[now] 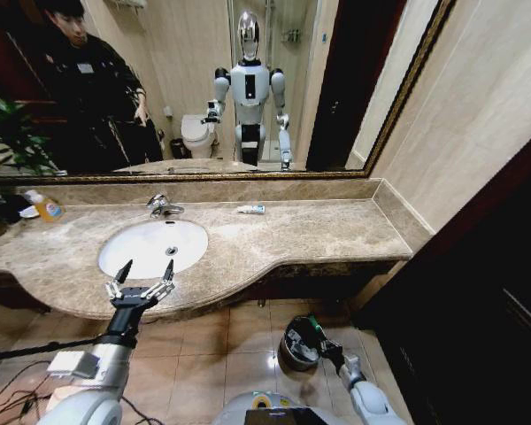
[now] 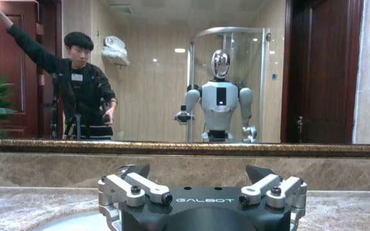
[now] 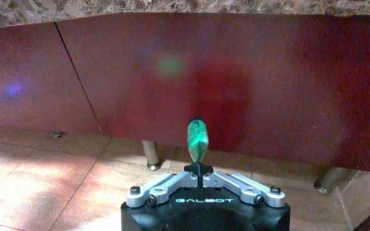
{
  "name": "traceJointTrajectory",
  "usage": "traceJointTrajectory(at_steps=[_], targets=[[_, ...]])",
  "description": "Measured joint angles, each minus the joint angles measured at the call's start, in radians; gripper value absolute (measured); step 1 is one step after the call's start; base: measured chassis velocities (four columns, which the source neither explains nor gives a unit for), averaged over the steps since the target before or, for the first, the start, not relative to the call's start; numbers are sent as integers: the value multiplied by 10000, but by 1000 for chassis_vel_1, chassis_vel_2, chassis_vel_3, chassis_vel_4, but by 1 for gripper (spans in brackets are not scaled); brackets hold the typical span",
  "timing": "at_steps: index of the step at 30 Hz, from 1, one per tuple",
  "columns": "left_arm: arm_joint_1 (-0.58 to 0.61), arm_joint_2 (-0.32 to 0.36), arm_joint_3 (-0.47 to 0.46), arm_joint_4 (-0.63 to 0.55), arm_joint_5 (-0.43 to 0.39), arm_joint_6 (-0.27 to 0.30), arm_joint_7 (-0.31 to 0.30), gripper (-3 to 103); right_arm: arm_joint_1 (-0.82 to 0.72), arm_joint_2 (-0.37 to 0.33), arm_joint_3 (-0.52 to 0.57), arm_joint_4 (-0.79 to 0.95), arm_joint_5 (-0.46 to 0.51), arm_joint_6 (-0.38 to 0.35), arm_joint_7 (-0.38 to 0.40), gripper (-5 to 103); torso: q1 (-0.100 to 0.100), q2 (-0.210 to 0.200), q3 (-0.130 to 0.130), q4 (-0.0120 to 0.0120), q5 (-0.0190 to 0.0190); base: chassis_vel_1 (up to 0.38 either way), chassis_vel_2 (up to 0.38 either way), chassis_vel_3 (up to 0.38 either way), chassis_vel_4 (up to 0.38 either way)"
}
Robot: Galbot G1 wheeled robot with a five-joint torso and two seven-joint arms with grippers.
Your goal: Pick up the trash from the sink and place it in the trash bin.
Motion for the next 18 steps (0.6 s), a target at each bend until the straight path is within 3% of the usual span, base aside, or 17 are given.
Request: traceJointTrajectory(at_steps=[4, 8, 10, 13, 14, 18], targets=[[0, 0, 0, 0, 0, 0, 0, 100, 18, 22, -94, -7, -41, -80, 358, 8, 0, 0, 0, 0, -1, 0, 0, 0, 0], [0, 0, 0, 0, 0, 0, 0, 100, 16, 58, -150, -6, -166, -23, 478, 29, 0, 0, 0, -1, -1, 0, 0, 0, 0], [0, 0, 0, 0, 0, 0, 0, 100, 26, 63, -153, -6, -178, -21, 496, 29, 0, 0, 0, -1, -1, 0, 0, 0, 0], [0, 0, 0, 0, 0, 0, 0, 100, 121, 97, -154, -102, -266, 7, 571, 45, 0, 0, 0, 0, 0, 0, 0, 0, 0], [0, 0, 0, 0, 0, 0, 0, 100, 121, 97, -154, -102, -266, 7, 571, 45, 0, 0, 0, 0, 0, 0, 0, 0, 0], [0, 0, 0, 0, 0, 0, 0, 100, 138, 123, -176, -238, -273, 73, 603, 61, -1, 0, 0, 0, 0, 0, 0, 0, 0]])
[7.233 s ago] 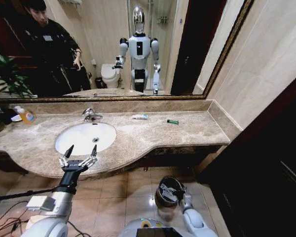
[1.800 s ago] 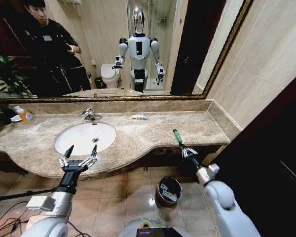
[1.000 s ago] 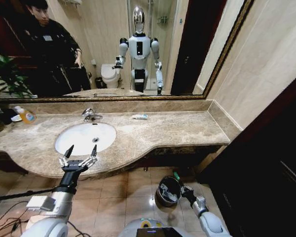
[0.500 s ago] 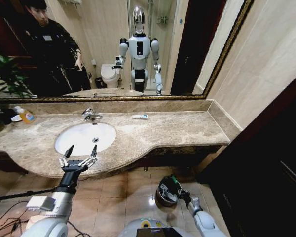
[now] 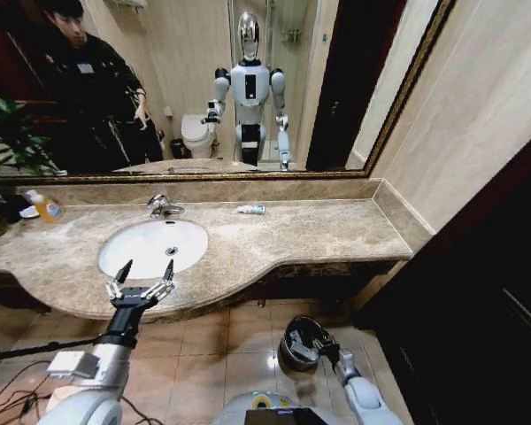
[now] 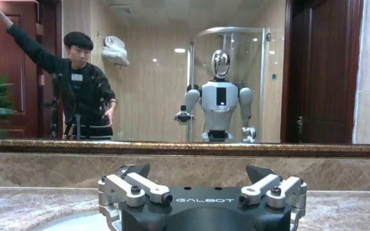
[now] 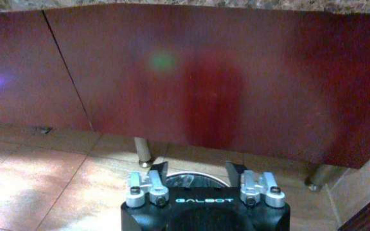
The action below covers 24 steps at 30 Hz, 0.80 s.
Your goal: Pick up the trash from the sink and place it in the trash bin.
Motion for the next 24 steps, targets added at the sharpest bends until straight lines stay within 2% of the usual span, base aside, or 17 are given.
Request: traceJointTrajectory(at_steps=[1, 4, 5, 6, 7, 9, 10, 13, 24], targets=[[0, 0, 0, 0, 0, 0, 0, 100, 0, 0, 0, 0, 0, 0, 0, 61, 0, 0, 0, 0, 0, 0, 0, 0, 0], [0, 0, 0, 1, 0, 0, 0, 100, -20, 41, -7, -60, 0, 66, 8, 78, 0, 0, 0, 0, 1, 0, 0, 0, 0], [0, 0, 0, 1, 0, 0, 0, 100, -20, 41, -7, -60, 0, 66, 8, 78, 0, 0, 0, 0, 1, 0, 0, 0, 0], [0, 0, -1, 0, 0, 0, 0, 100, -35, 51, -8, -61, 0, 85, 21, 83, 0, 0, 0, 0, 1, 0, 0, 0, 0], [0, 0, 0, 0, 0, 0, 0, 100, -69, 54, -7, -45, 3, 95, 33, 94, 0, 0, 0, 0, 0, 0, 0, 0, 0], [0, 0, 0, 1, 0, 0, 0, 100, -89, 55, -5, -31, 8, 99, 43, 94, 0, 0, 0, 0, 1, 0, 0, 0, 0], [0, 0, 0, 0, 0, 0, 0, 100, -104, 55, -1, -18, 12, 101, 53, 97, 0, 0, 0, 0, 0, 0, 0, 0, 0], [0, 0, 0, 0, 0, 0, 0, 100, -161, 49, 8, 3, 28, 132, 80, 100, 0, 0, 0, 0, 0, 0, 0, 0, 0], [0, 0, 0, 0, 0, 0, 0, 100, -281, 49, 33, 64, 75, 217, 138, 100, 0, 0, 0, 0, 0, 0, 0, 0, 0]])
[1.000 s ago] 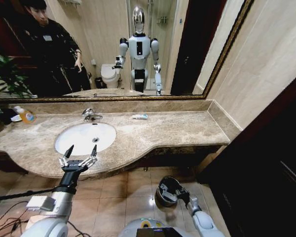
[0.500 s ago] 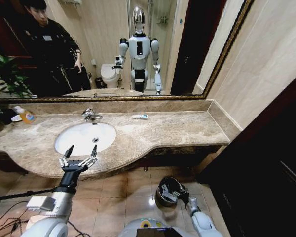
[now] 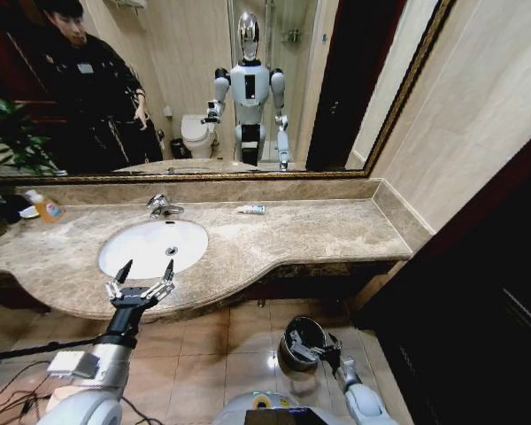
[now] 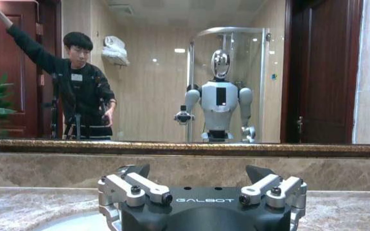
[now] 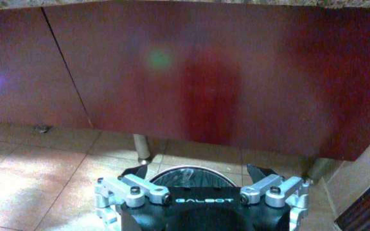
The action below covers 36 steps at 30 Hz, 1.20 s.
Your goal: Pick up the trash from the sink and place it in the trash bin.
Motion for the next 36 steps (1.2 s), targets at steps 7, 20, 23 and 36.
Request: traceJointTrajectory(at_steps=[7, 20, 23, 36], targets=[[1, 0, 0, 0, 0, 0, 0, 100, -18, 33, 2, -40, 2, 56, 29, 100, 0, 0, 0, 0, 0, 0, 0, 0, 0], [0, 0, 0, 0, 0, 0, 0, 100, -28, 54, 1, -12, 3, 59, 40, 100, 0, 0, 0, 0, 0, 0, 0, 0, 0], [0, 0, 0, 0, 0, 0, 0, 100, -150, -1, 14, 314, 26, 71, 73, 100, 0, 0, 0, 0, 2, 0, 0, 0, 0], [0, 0, 0, 0, 0, 0, 0, 100, -1983, -828, 194, 5012, 1550, -21, 319, 100, 0, 0, 0, 0, 0, 0, 0, 0, 0]])
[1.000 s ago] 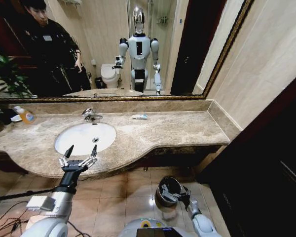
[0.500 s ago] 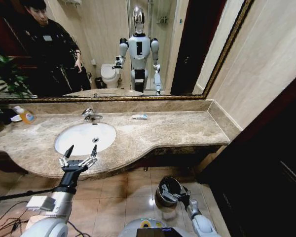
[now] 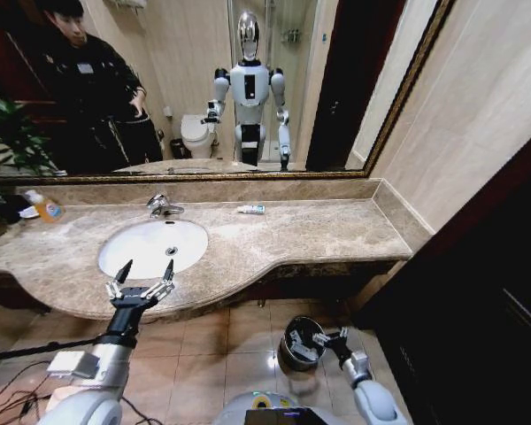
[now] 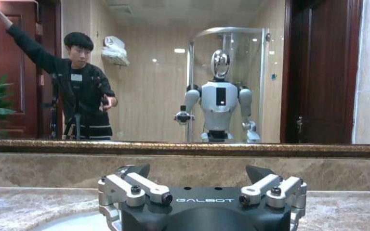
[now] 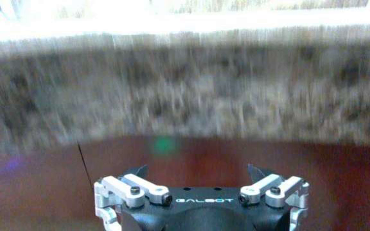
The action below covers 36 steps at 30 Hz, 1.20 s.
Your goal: Pick up the trash from the sink and place it in the trash bin.
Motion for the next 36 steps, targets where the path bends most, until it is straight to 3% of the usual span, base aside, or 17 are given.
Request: traceJointTrajectory(at_steps=[4, 7, 14, 17, 19, 22, 25, 27, 30, 36], targets=[[0, 0, 0, 0, 0, 0, 0, 100, -314, -16, 74, 1504, 242, -300, 29, 100, -1, 0, 0, -1, 0, 0, 0, 0, 0], [0, 0, 0, 1, -1, 0, 0, 100, -136, -32, 100, 2689, 426, -965, 36, 100, -1, 0, 0, -2, 0, 0, 0, 0, 0], [0, 0, 0, 1, 0, 0, 0, 100, 1199, -264, -2, 3097, 435, -2158, -188, 100, -1, 0, 0, 0, 2, 0, 0, 0, 0], [1, 0, 0, 0, 0, 0, 0, 100, 2560, -674, -76, 2827, 709, -3061, -973, 100, 1, 0, 1, 1, 2, 0, 0, 0, 0], [0, 1, 0, 0, 0, 0, 0, 100, 2774, -765, -87, 2763, 779, -3225, -1151, 100, 1, 0, 1, 1, 1, 0, 0, 0, 0], [0, 0, -1, 0, 0, 0, 0, 100, 4003, -1225, -220, 2167, 1021, -3803, -2268, 100, 2, 0, 2, 1, 1, 0, 0, 0, 0], [0, 0, 0, 0, 0, 0, 0, 100, 4943, -1550, -422, 1663, 1170, -4259, -2829, 100, 2, 0, 2, 0, 0, 0, 0, 0, 0], [0, 0, 0, 0, 0, 0, -1, 100, 5137, -1604, -510, 1568, 1238, -4385, -2867, 100, 2, -1, 2, -1, 0, 0, 0, 0, 0], [0, 1, 0, 0, 0, 0, 0, 100, 6483, -1744, -1466, 898, 1513, -4926, -2909, 100, 1, -1, 2, -2, 1, 0, 0, 0, 0], [0, 0, 0, 0, 0, 0, -1, 100, 8299, -1637, -2904, -278, 1618, -5072, -2836, 100, 2, -1, 2, 3, 0, 0, 0, 0, 0]])
